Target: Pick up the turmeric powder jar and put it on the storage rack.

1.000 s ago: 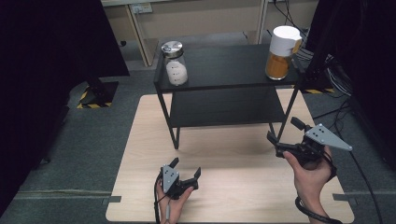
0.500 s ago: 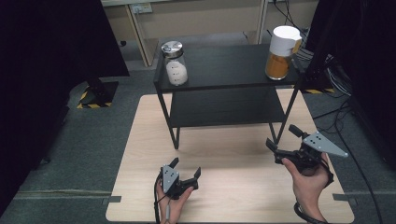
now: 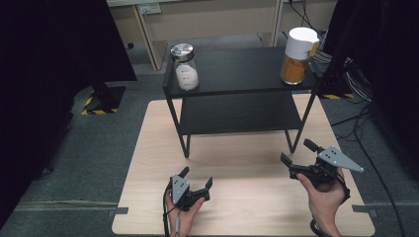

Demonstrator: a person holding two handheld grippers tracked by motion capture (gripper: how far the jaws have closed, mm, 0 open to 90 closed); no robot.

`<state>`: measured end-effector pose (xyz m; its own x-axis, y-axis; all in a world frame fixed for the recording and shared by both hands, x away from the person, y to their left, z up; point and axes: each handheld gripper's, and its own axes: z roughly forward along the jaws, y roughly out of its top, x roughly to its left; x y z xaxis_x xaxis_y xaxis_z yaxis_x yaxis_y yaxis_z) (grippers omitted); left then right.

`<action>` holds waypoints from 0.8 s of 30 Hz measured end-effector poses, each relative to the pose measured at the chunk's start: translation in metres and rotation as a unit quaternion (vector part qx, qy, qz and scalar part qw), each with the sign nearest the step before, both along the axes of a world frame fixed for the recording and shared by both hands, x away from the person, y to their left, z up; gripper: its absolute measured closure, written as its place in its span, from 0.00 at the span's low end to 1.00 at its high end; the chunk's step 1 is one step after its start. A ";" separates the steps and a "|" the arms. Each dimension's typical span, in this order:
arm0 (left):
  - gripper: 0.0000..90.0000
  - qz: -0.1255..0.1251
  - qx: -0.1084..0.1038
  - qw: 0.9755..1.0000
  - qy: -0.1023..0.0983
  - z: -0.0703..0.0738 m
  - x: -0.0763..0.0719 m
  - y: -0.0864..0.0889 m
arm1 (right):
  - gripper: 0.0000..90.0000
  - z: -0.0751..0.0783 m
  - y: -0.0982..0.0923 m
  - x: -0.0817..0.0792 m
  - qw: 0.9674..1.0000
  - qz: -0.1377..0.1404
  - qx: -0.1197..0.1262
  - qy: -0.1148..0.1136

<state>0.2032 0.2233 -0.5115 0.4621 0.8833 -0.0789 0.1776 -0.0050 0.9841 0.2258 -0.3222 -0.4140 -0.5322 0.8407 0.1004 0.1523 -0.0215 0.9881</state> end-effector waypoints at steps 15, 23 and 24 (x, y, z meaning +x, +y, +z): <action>0.05 0.000 0.001 1.000 -0.001 0.000 0.000 0.000 | 0.00 -0.023 0.001 -0.001 1.000 0.003 -0.007 0.030; 0.05 0.000 0.003 1.000 -0.001 0.000 0.000 -0.001 | 0.00 -0.034 0.000 -0.003 0.999 0.004 -0.012 0.044; 0.05 0.000 0.003 1.000 -0.001 0.000 0.000 -0.001 | 0.00 -0.035 0.000 -0.003 0.999 0.004 -0.013 0.046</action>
